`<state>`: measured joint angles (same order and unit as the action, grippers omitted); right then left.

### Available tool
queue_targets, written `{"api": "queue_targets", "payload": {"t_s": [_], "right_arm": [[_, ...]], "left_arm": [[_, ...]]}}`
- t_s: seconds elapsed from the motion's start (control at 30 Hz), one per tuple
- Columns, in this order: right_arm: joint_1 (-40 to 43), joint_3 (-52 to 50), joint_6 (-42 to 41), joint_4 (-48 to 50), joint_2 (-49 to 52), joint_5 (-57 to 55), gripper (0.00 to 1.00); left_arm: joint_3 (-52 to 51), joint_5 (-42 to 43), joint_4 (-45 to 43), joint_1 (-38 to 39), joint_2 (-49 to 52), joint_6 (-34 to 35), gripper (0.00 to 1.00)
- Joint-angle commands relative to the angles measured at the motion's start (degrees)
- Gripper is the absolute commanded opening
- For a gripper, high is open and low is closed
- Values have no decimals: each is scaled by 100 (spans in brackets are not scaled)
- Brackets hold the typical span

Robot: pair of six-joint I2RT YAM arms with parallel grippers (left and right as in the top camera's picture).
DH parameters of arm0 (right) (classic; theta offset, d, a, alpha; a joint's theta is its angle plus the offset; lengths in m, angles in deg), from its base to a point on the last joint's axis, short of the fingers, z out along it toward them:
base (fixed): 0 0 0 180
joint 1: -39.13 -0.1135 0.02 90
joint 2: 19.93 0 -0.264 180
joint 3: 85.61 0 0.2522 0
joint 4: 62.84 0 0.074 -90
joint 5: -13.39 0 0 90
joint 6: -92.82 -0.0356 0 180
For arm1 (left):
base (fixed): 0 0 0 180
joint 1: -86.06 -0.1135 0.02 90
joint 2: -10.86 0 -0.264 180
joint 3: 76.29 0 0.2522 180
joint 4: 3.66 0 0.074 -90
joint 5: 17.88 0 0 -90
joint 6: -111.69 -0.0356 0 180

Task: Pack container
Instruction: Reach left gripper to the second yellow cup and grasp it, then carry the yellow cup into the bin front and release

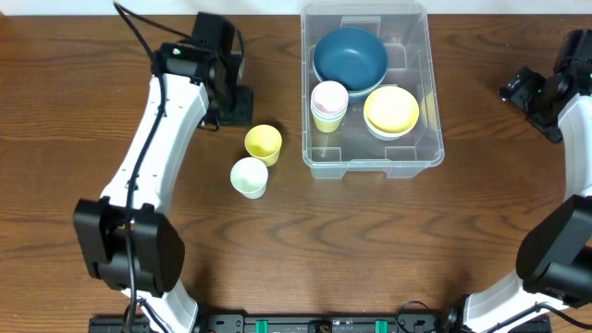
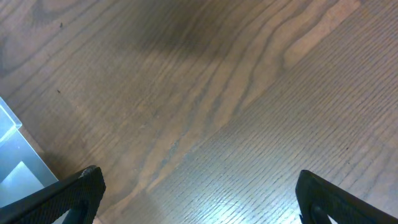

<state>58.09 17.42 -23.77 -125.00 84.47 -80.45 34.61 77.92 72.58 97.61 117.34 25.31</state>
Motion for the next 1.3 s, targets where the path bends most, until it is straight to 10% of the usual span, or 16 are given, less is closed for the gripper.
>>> {"api": "queue_targets", "payload": {"t_s": [0.0,0.5,0.7,1.27], "right_arm": [[11,-13,-79,-7,-11,-24,99],[13,-13,-79,-7,-11,-24,99],[13,-13,-79,-4,-11,-24,99],[13,-13,-79,-7,-11,-24,99]], "left_arm": [[-382,-26,-245,-76,166,-63,61],[-756,271,-903,-70,929,-273,59],[-706,374,-942,-72,901,-269,6],[1226,1445,-149,1257,-494,-444,6]]}}
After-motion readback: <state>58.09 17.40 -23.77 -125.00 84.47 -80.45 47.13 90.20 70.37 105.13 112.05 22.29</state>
